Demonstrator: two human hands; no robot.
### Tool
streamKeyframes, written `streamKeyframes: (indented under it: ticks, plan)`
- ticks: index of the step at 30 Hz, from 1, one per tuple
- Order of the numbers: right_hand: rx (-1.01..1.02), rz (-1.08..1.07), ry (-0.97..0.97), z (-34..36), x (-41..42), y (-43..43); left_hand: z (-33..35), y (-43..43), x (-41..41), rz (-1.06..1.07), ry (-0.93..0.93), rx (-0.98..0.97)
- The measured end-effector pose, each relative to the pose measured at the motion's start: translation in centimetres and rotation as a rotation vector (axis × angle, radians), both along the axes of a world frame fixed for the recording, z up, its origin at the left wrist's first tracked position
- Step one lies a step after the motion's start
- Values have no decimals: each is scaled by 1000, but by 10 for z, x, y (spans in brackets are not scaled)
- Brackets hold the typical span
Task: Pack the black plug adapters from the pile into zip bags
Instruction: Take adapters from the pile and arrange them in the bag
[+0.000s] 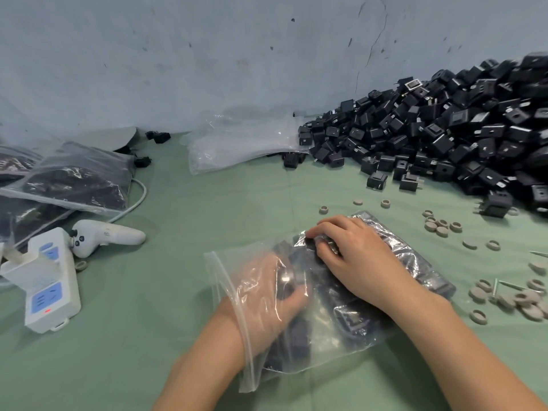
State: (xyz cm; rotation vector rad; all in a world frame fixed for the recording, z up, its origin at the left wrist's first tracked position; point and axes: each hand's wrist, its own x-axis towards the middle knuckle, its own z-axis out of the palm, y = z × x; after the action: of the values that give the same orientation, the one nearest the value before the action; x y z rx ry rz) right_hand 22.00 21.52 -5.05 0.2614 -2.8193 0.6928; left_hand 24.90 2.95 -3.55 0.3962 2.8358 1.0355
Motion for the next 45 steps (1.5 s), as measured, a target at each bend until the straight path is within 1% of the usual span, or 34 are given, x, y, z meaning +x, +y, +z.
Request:
streamKeyframes:
  ticks: [2,5,6,8,11,13,16,19,21,23,25,27,29,31,34,36,38,39,41,43,45]
  plan:
    - [-5,1,2,0,0,0,-6,6,-4,47,46,-43]
    - [-9,1,2,0,0,0,-13,6,-1,144,53,-85]
    - [-9,2,2,0,0,0,-12,4,1,150,91,-84]
    - [-12,3,3,0,0,0,-12,-3,5,85,246,-41]
    - [-12,3,0,1,1,0,-10,-12,5,24,205,-23]
    - [-11,3,-1,1,1,0,-9,-16,4,5,225,-45]
    - [-10,5,-7,1,1,0,-6,-19,7,-28,212,2]
    - [-12,4,-10,1,0,0,-7,-20,9,-43,253,-6]
    - [-13,4,-9,1,1,0,-6,-19,10,-42,272,31]
    - [-15,4,-6,1,1,0,-3,-20,8,-47,235,81]
    - [-18,5,-2,0,1,0,2,-24,8,-106,160,105]
    - [-21,8,1,0,0,0,5,-32,9,-144,83,57]
    - [-23,9,3,0,0,1,8,-39,12,-119,15,-22]
    - [-24,9,2,-1,-1,1,14,-37,13,-125,29,0]
    - [-21,11,-1,-1,-1,1,25,-25,12,-185,82,102]
    - [-20,9,2,-1,0,1,29,-21,11,-152,33,239]
    - [-23,7,3,-1,0,1,28,-18,11,-112,-20,303]
    - [-24,7,3,-1,0,1,23,-18,11,-96,-32,278]
    - [-24,9,5,-1,0,0,15,-22,12,-83,14,198]
    - [-27,8,6,0,0,0,10,-29,15,-121,36,218]
    - [-24,7,4,0,0,1,6,-36,17,-167,9,245]
